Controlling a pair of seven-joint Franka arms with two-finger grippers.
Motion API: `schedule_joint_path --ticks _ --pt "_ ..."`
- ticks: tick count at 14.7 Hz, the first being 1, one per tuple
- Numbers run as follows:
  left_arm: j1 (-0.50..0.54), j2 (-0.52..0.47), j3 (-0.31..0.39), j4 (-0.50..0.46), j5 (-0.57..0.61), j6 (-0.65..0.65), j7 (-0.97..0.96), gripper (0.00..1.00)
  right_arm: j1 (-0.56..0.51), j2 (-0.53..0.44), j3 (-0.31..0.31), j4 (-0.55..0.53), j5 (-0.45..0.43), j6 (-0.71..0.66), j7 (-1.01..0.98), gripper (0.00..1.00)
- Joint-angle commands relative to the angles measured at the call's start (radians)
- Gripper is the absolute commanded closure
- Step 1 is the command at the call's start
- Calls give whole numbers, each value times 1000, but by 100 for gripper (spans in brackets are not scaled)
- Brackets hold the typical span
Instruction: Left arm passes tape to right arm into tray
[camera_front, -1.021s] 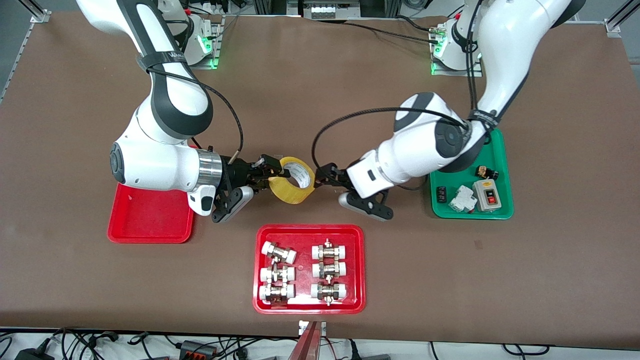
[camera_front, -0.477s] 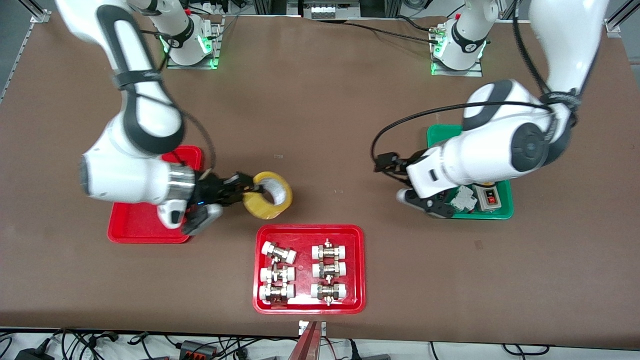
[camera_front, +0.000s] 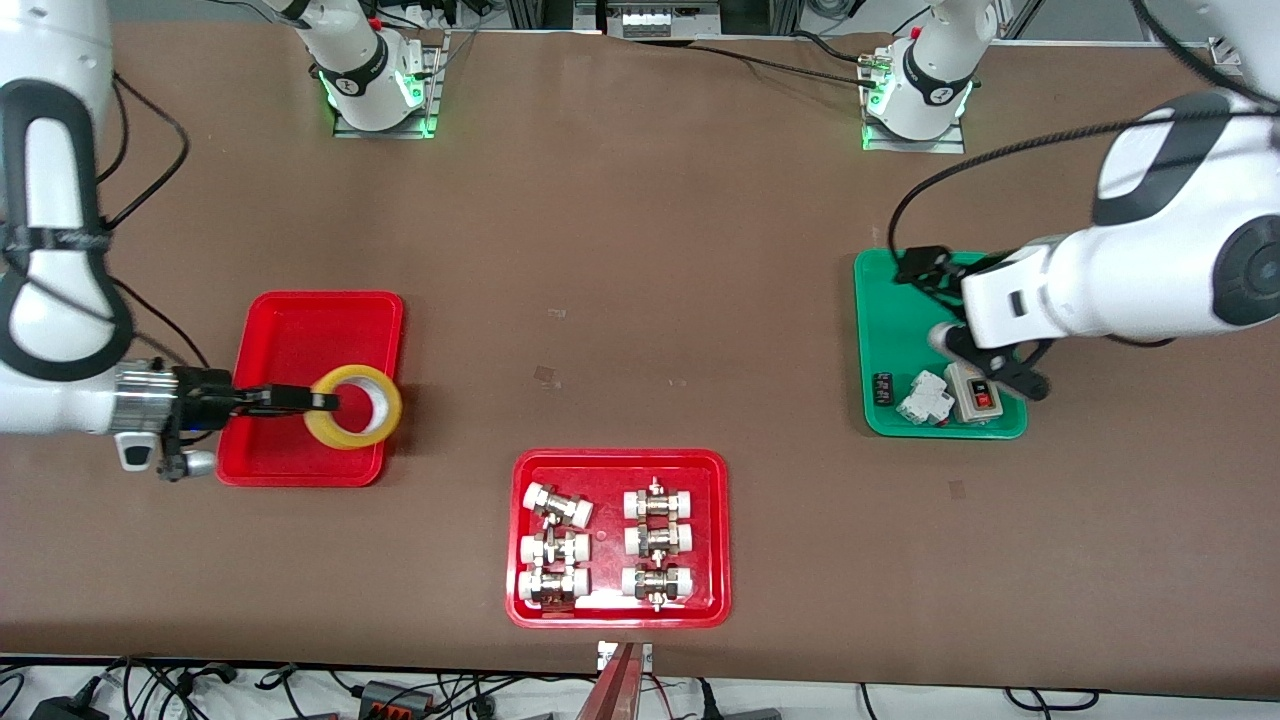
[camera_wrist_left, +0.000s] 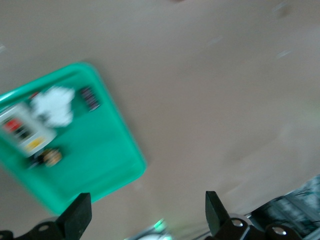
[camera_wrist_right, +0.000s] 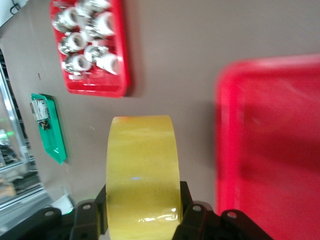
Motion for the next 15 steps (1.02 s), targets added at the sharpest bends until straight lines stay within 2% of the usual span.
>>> schedule_joint_path --ticks 1,4,9,11,13,15 --pt "-2 -31 -6 8 125 -78 15 0 -81 19 25 3 1 -77 -12 63" --pt "-7 -26 5 104 208 -120 11 0 -159 73 23 3 1 -123 -152 63" --pt "-18 -22 3 155 358 -109 11 0 -224 130 23 9 -1 -122 -308 63" --pt "-1 -40 5 149 355 -118 0 0 -224 150 25 11 7 -114 -312 63" --pt "42 -88 -7 105 351 -111 -40 0 -218 167 26 9 7 -110 -330 61" --pt "42 -127 -12 60 349 -109 -203 0 -216 187 31 9 10 -104 -341 60"
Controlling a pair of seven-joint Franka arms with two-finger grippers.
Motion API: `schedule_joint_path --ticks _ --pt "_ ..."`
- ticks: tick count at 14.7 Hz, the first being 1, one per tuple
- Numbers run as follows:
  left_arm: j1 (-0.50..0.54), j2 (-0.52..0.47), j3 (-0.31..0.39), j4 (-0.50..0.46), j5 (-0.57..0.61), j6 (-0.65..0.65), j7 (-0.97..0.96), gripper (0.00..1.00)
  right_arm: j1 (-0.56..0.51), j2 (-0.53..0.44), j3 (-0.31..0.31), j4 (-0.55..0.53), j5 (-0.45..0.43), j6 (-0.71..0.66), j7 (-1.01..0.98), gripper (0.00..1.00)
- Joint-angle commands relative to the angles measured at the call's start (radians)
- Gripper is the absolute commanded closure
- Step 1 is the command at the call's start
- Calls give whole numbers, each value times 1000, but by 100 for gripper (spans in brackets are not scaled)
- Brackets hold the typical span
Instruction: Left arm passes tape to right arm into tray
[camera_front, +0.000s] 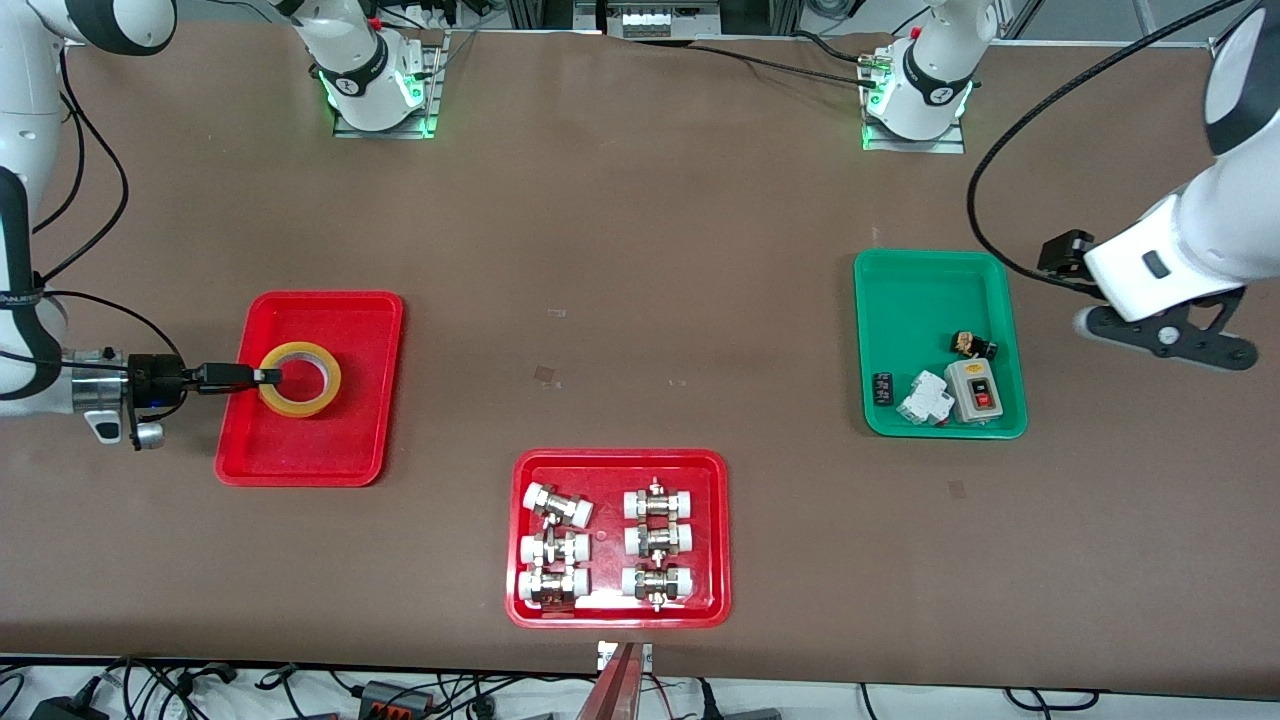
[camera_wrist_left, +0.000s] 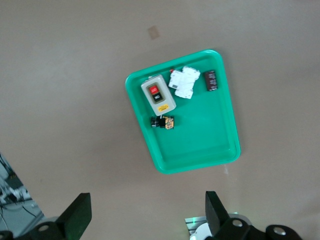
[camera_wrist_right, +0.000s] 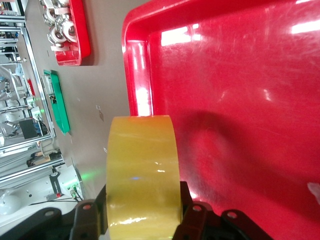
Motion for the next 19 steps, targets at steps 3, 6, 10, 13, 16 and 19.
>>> schedule_joint_path --ticks 3,6,10,13,16,19 --pt "28 -86 -45 -134 -15 62 -386 0 3 20 16 16 5 0 -28 44" --pt "119 -88 -46 -138 -164 103 -310 0 4 20 16 16 -4 15 -30 0" --pt "173 -94 -45 -143 -165 149 -86 0 44 17 15 16 -53 75 -28 0" --pt "167 -97 -49 -148 -165 144 -86 0 78 12 15 14 -111 126 -30 0" --pt "161 -88 -51 -135 -167 146 -72 0 101 -2 15 17 -207 182 -30 0" --pt "112 -67 -49 -109 -159 152 -73 0 163 -55 9 16 -336 225 -24 0"
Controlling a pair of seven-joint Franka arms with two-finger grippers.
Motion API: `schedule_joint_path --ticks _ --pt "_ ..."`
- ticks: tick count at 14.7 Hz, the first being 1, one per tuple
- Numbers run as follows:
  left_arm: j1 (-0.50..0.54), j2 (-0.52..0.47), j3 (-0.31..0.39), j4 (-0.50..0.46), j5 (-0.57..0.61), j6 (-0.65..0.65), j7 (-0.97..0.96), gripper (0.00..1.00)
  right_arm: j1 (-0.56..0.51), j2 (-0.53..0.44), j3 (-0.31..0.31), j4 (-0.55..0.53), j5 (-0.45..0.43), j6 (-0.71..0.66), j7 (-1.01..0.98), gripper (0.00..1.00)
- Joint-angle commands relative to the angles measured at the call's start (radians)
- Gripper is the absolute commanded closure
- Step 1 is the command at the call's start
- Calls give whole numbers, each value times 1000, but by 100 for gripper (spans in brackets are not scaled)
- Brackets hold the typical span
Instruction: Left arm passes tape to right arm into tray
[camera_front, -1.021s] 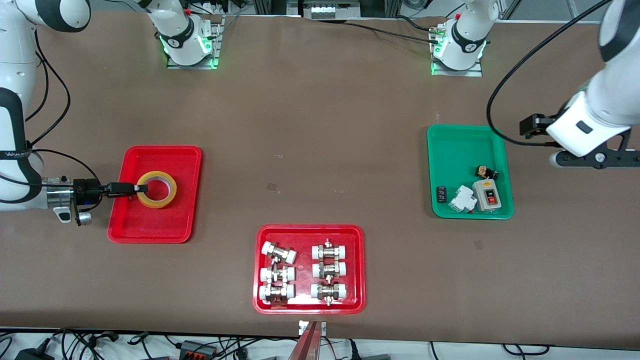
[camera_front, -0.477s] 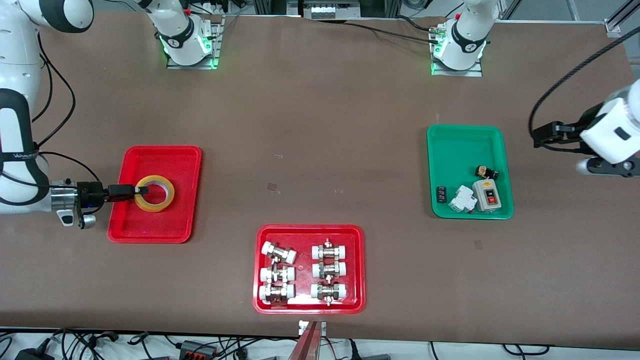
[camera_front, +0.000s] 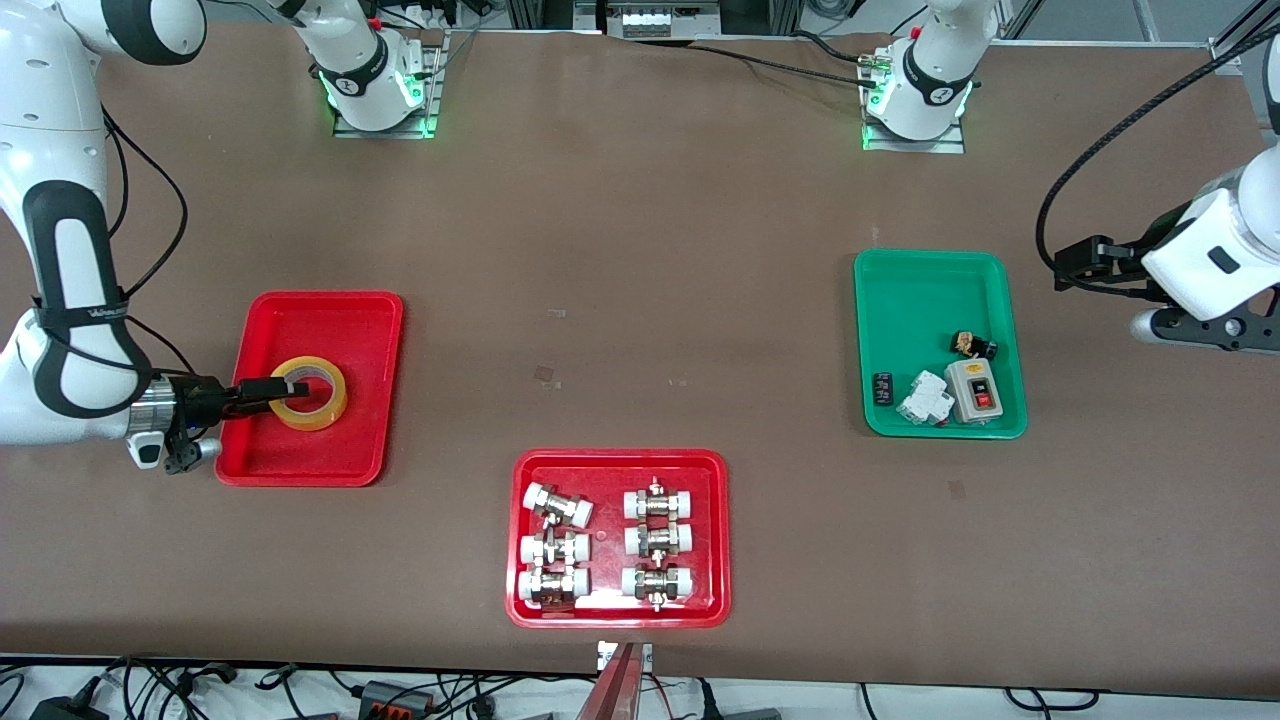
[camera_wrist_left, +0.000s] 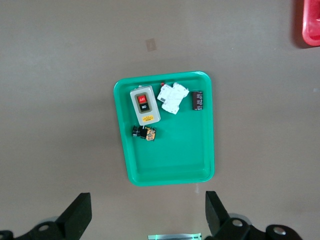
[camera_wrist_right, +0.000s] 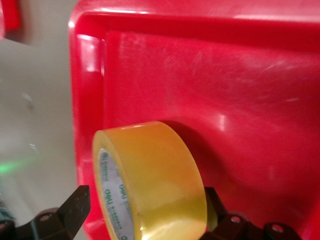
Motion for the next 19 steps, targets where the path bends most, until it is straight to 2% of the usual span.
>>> schedule_joint_path --ticks 1,3,4,5,6,7,8,9,11,12,15,17,19 --pt "-35 14 3 27 -5 20 25 0 62 -80 -8 -11 -117 20 11 0" --pt "-37 15 15 21 -9 61 75 0 92 -123 -8 -7 -175 29 42 0" --pt "-35 -12 29 -11 -16 113 131 0 112 -158 -8 -5 -233 34 66 0" --pt "-43 -52 76 -51 -19 144 169 0 128 -193 -8 -5 -292 34 104 0" --pt "-124 -101 180 -91 -52 149 174 0 140 -229 -5 -5 -326 34 150 0" --pt "-206 -142 319 -134 -116 153 172 0 157 -262 -7 -4 -347 26 195 0" --pt "-253 -173 422 -177 -188 165 168 0 171 -296 -7 -4 -366 23 236 0" --pt "-265 -192 457 -201 -201 169 168 0 174 -330 -7 -5 -379 16 288 0" --pt "-285 -244 474 -246 -186 162 166 0 177 -388 -2 -2 -416 -73 438 0" --pt "-330 -274 509 -281 -180 162 163 0 186 -416 -1 5 -445 -119 485 0" --pt "-517 -291 711 -314 -180 162 140 0 201 -456 -2 125 -475 -304 613 0" --pt "-520 -295 721 -332 -181 169 125 0 197 -456 -5 231 -475 -365 639 0" --pt "-520 -295 721 -329 -180 179 126 0 188 -455 -8 257 -472 -362 648 0"
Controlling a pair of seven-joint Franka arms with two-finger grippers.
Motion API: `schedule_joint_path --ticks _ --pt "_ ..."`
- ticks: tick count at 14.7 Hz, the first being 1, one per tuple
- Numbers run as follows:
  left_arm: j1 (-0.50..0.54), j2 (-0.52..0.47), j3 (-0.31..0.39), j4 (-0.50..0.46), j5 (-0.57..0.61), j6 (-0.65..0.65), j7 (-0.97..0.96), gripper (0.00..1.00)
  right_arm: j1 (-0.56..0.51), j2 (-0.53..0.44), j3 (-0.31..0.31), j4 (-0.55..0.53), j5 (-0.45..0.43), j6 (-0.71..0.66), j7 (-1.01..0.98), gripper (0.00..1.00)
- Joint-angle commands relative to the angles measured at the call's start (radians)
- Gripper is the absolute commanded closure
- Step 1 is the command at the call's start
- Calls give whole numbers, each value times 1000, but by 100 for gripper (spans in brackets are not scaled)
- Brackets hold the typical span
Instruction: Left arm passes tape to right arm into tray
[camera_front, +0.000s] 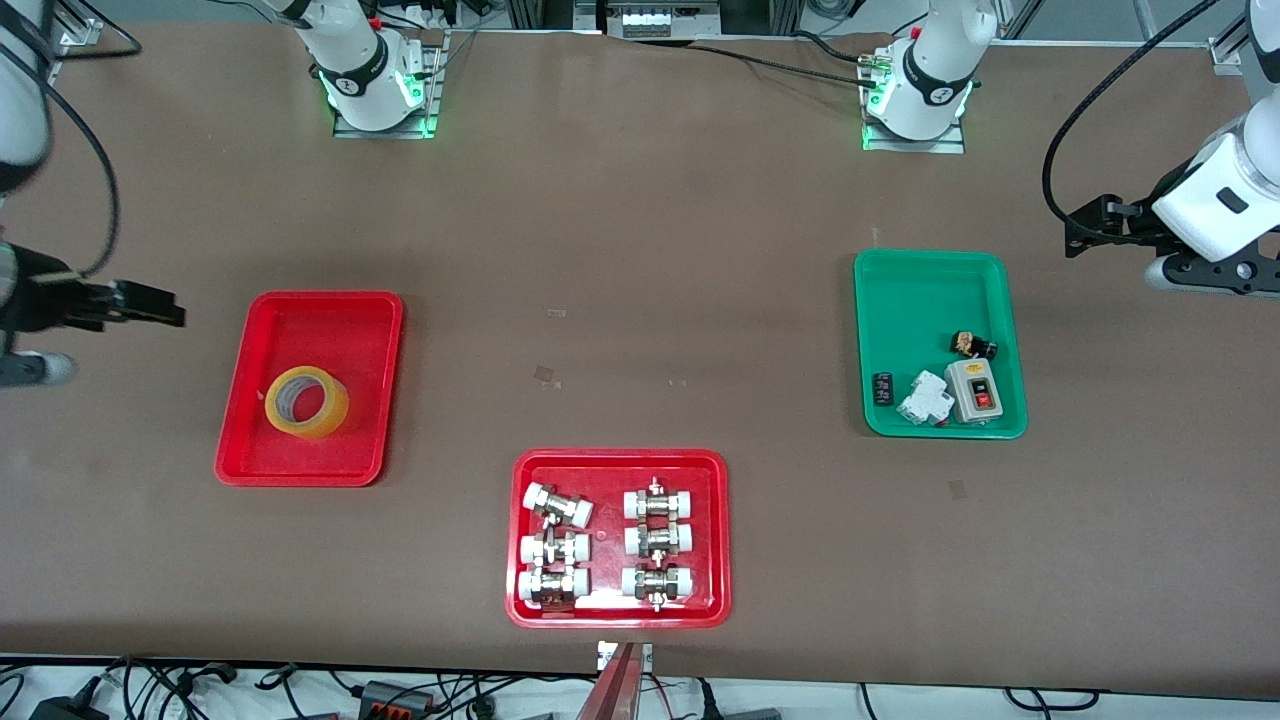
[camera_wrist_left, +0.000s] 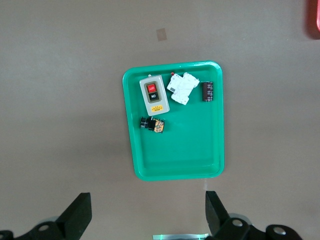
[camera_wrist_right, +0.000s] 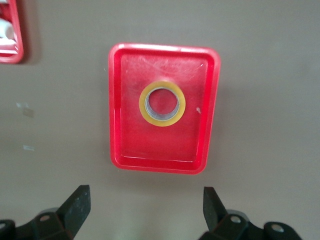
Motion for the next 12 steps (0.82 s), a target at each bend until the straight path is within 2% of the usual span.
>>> schedule_joint_path --ticks 1,4,7,8,12 --pt "-18 -27 23 -31 -10 35 -1 0 -3 24 -10 62 -18 -26 42 0" --pt "-21 -27 12 -26 -11 32 -9 0 -5 9 -7 61 -25 79 39 0" --pt "-21 -27 9 -25 -19 35 -3 0 0 -34 -6 -22 -48 193 27 0" --pt "-23 -24 9 -19 -15 37 -3 0 3 -69 -6 -72 -74 219 27 0" --pt "-23 -22 8 -11 -14 35 -3 0 1 -232 -4 -307 -68 278 31 0"
